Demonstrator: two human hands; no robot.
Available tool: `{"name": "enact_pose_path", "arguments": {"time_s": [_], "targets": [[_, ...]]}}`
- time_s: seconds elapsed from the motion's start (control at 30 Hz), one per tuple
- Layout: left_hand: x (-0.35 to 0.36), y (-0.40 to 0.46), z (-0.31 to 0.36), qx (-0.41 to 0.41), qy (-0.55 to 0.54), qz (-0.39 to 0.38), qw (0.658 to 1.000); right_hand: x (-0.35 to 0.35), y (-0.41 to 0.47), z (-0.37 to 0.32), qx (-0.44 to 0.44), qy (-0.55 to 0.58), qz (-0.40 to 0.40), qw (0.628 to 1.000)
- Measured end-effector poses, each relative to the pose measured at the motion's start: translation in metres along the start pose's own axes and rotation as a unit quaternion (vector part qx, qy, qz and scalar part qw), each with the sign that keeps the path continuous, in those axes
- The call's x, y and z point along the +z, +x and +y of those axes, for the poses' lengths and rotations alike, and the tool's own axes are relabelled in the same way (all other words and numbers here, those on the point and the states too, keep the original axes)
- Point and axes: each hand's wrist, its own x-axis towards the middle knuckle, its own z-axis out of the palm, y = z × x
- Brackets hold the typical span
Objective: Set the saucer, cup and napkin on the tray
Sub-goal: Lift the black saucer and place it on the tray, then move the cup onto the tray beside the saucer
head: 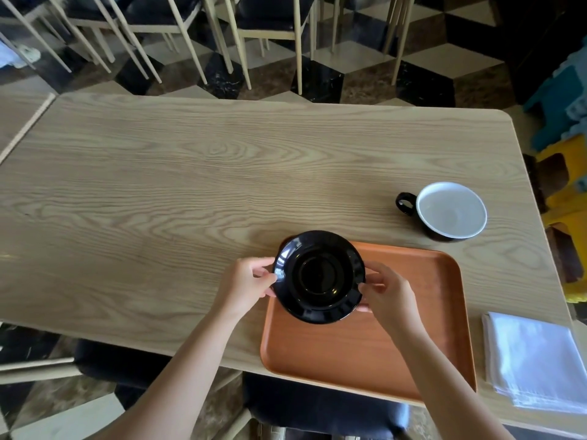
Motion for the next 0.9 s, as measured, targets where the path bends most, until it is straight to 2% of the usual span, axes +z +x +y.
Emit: {"name": "enact_pose_path", "arguments": {"time_s": [0.13, 0.2, 0.27, 0.33, 0.4, 0.5, 0.6, 0.7, 0.8, 0.9], "targets": [[-0.002, 0.000, 0.000, 0.017, 0.023, -0.018, 0.999, -0.006, 0.000, -0.010, 0.010, -0.051, -0.051, 0.997], [-0.005, 0.001, 0.005, 0.029, 0.089, -0.020, 0.995, -0.015, 0.000, -0.019, 0.018, -0.104, -0.102, 0.989], [-0.007, 0.001, 0.013, 0.051, 0.202, -0.007, 0.978, -0.030, -0.001, -0.029, -0.011, -0.180, -0.125, 0.976], [-0.004, 0.002, 0.027, 0.093, 0.286, 0.017, 0.953, -0.050, -0.003, -0.038, -0.087, -0.223, -0.078, 0.968], [0.005, 0.003, 0.048, 0.152, 0.296, 0.048, 0.942, -0.074, -0.003, -0.046, -0.152, -0.235, 0.016, 0.960], [0.029, 0.012, 0.082, 0.270, 0.282, 0.082, 0.917, -0.111, 0.009, -0.050, -0.195, -0.349, 0.121, 0.909], [0.061, 0.026, 0.114, 0.377, 0.304, 0.064, 0.872, -0.138, 0.029, -0.044, -0.179, -0.470, 0.102, 0.858], [0.094, 0.046, 0.142, 0.434, 0.360, 0.009, 0.826, -0.154, 0.049, -0.031, -0.161, -0.521, 0.059, 0.836], [0.118, 0.063, 0.159, 0.431, 0.422, -0.032, 0.797, -0.160, 0.063, -0.023, -0.169, -0.505, 0.039, 0.845], [0.131, 0.072, 0.165, 0.400, 0.430, -0.062, 0.807, -0.162, 0.070, -0.019, -0.197, -0.464, 0.062, 0.861]]}}
